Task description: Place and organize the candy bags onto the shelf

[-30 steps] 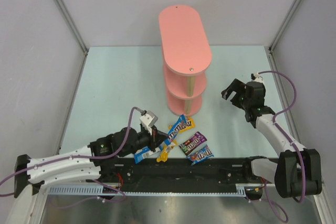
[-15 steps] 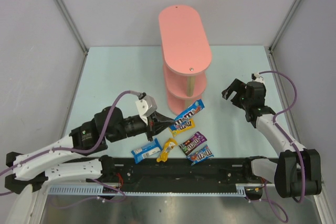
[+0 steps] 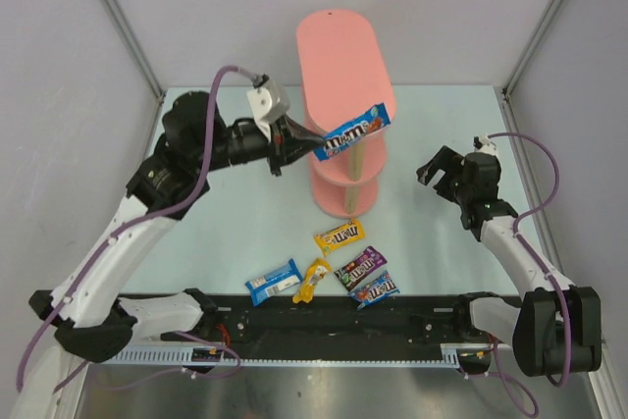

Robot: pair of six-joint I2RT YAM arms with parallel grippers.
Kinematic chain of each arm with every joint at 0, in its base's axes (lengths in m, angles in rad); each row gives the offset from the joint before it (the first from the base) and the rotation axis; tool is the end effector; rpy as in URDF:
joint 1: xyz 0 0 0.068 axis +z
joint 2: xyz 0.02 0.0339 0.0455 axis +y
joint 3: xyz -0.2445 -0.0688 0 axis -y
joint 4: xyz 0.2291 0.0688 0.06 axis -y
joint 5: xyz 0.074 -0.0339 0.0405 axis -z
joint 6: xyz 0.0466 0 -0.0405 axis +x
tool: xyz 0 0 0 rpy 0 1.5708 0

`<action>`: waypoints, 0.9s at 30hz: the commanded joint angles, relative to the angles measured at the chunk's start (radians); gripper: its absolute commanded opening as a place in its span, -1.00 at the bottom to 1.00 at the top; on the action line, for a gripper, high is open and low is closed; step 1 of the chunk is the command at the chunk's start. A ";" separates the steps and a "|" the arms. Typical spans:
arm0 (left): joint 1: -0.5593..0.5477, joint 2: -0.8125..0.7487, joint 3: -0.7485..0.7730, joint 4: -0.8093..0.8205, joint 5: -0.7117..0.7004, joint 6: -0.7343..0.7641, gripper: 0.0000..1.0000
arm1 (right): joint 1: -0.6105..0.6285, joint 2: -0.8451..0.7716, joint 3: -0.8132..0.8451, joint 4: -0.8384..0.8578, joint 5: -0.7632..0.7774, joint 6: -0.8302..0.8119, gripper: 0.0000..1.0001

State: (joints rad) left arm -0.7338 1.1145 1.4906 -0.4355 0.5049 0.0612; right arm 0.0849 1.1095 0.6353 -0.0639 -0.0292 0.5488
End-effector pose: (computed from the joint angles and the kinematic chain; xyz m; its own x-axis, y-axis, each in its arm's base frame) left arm 0.1467 -0.1627 0.4661 0.0138 0.0597 -0.9981 0.9457 0.3236 0.0324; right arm 0.2449 0.0222 0.2194 -0.4929 0.4814 -0.7248 0.1728 0.8706 0.4607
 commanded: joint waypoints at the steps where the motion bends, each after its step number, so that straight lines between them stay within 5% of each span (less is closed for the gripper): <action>1: 0.120 0.126 0.161 -0.041 0.276 0.042 -1.00 | -0.016 -0.028 -0.003 0.009 -0.026 -0.006 0.99; 11: 0.221 0.482 0.689 -0.402 0.340 0.206 -1.00 | -0.037 -0.016 -0.005 0.012 -0.052 -0.006 1.00; 27: 0.323 0.662 0.839 -0.588 0.363 0.327 -1.00 | -0.048 0.038 -0.005 0.035 -0.072 0.005 0.99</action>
State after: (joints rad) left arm -0.4137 1.7550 2.2623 -0.9504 0.8242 0.3225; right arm 0.0418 1.1301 0.6350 -0.0616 -0.0887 0.5491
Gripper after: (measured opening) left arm 0.004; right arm 0.994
